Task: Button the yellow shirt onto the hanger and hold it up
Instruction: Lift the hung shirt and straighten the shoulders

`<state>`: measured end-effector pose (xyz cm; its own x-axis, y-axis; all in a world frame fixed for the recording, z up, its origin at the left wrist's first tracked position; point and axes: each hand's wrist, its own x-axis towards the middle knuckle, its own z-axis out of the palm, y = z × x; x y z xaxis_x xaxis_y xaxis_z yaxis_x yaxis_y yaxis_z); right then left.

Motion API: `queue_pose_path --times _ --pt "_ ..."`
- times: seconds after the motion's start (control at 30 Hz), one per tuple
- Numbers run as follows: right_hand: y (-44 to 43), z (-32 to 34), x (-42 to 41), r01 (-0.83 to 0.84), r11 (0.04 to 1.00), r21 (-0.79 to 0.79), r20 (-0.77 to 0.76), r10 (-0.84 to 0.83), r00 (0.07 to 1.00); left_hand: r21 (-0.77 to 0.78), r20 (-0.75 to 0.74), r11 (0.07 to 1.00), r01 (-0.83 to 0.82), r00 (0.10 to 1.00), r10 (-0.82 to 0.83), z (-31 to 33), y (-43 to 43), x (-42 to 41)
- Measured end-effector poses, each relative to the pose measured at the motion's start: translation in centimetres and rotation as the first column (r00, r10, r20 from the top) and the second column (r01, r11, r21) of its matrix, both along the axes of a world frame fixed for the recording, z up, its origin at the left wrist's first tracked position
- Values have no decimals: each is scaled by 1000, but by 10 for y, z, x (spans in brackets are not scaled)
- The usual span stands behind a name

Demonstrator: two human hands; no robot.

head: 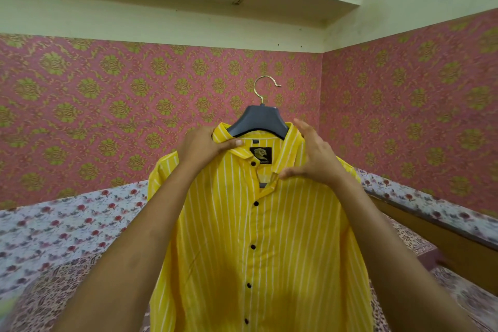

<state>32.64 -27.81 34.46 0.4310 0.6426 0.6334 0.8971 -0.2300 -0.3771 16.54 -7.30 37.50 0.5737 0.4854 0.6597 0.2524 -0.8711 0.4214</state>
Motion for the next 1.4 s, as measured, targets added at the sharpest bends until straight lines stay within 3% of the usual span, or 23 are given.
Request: queue_pose_path --times 0.13,0.23,0.37,0.5,0.6,0.7,0.83,0.93,1.0,1.1,1.17,1.23,1.4 --pt "5 -6 -7 46 997 58 405 -66 912 20 9 999 -39 999 39 8 -6 -5" --pt "12 -5 -4 40 996 85 556 -80 827 34 16 998 -53 999 52 11 -5 -8" --pt "22 8 -12 8 977 215 477 -113 872 49 30 999 -19 999 17 8 -4 -7" --pt "40 7 -22 167 966 200 481 -245 842 29 -2 999 -39 999 39 8 -14 -4" --pt "28 2 -18 15 979 203 313 -79 946 25 16 998 -50 999 50 10 -8 -9" --pt "7 6 -10 -99 981 166 34 95 995 11 35 1000 -22 999 22 7 2 -14" --pt "0 12 2 -70 997 16 -224 71 972 -17 18 1000 -21 1000 21 1 5 -9" --pt "5 10 2 136 988 -69 -96 -142 985 -33 -13 999 -14 1000 13 -3 2 -6" --pt "6 8 -1 260 966 -9 -29 -260 965 -44 -26 999 21 999 -23 -2 0 -7" --pt "1 11 1 359 929 93 7 -361 933 -123 -70 949 291 951 -301 -1 6 -15" --pt "-1 16 5 353 931 95 10 -356 934 -234 -46 867 439 886 -461 1 12 -22" --pt "-3 21 6 316 946 73 7 -317 948 -266 7 831 488 864 -504 0 16 -23" --pt "-19 22 17 174 984 -19 -50 -175 983 -182 68 865 467 884 -463 -4 16 -16"
